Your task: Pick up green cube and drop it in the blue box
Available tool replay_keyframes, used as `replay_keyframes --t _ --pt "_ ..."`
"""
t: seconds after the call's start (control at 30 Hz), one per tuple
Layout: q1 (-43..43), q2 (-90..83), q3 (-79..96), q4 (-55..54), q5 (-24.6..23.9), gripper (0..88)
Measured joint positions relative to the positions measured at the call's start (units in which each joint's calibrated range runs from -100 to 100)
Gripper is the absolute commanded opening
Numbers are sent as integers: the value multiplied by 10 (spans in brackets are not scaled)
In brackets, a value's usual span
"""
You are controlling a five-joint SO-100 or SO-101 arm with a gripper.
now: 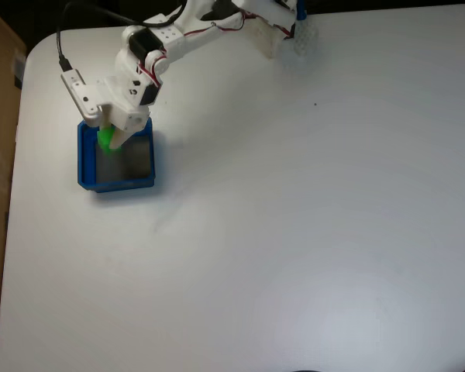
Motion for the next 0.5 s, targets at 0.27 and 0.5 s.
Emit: replay_keyframes --t 0.27,0.5 --pt "0 29 0 -59 0 21" --pt "1 30 0 -64 0 21"
